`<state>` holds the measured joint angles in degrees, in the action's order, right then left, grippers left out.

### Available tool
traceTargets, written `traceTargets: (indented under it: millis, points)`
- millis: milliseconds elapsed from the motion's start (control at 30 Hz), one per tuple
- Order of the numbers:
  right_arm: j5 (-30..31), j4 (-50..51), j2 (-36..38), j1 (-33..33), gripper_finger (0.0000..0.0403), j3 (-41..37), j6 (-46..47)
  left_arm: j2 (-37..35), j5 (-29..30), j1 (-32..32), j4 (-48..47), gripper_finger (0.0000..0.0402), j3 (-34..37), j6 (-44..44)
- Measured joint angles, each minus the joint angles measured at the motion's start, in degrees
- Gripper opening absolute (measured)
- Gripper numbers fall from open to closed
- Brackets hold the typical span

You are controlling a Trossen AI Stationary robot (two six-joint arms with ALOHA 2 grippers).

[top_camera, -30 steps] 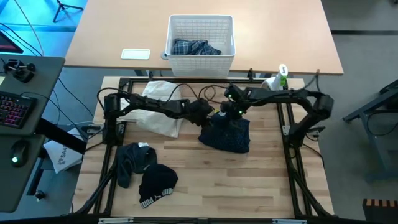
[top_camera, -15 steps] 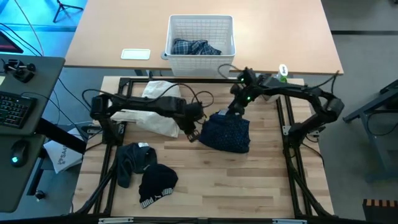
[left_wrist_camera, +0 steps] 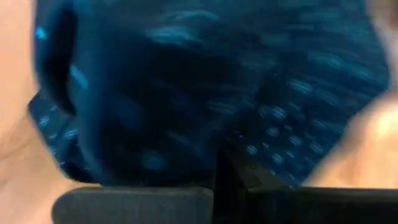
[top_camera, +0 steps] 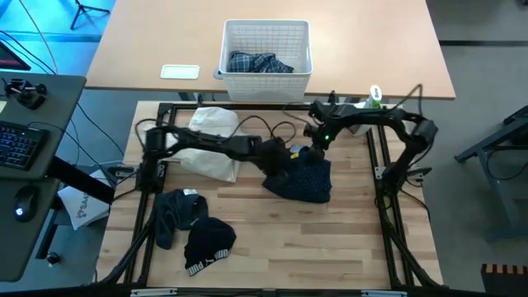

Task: Fold laundry
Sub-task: Put the navy blue polo shirt into the laundry bin

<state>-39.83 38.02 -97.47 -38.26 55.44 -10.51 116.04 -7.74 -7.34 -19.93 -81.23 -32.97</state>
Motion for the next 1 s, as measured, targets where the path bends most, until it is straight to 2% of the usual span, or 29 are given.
traceTargets:
  millis: [67, 167, 367, 533, 633, 800, 867, 1000]
  points:
    - [-4.0, -0.5, -2.5, 1.3, 0.0371, 0.0, -0.1, 2.8, 0.1, -0.9, 0.1, 0.0, 0.1, -0.8]
    - [-4.8, -1.0, -5.8, 3.6, 0.0373, 0.0, 1.0, 5.1, -0.4, -2.1, 1.2, 0.0, 0.0, -1.1]
    - [-7.4, -6.3, -9.4, 7.5, 0.0343, 0.2, 6.2, 5.0, 1.4, -3.0, -2.1, 0.0, -0.1, 3.3]
    - [-1.9, -13.5, -9.8, 10.3, 0.0257, 0.2, 11.8, -0.3, 5.6, -3.3, -11.5, 0.0, 0.1, 7.0]
    - [1.0, -17.4, -10.0, 11.5, 0.0176, 0.1, 13.4, -4.8, 7.6, -3.3, -18.5, 0.0, 0.1, 8.4]
    - [2.3, -19.6, -10.0, 11.5, 0.0032, 0.1, 13.1, -12.8, 13.6, -3.0, -31.2, 0.0, 0.1, 8.6]
    - [1.1, -20.1, -10.0, 10.4, 0.0025, 0.0, 13.4, -16.5, 16.9, -2.7, -36.9, 0.0, 0.1, 8.1]
    - [-1.6, -20.2, -8.4, 7.6, 0.0046, -0.2, 18.0, -23.7, 24.4, -2.6, -46.1, 0.0, 0.1, 5.3]
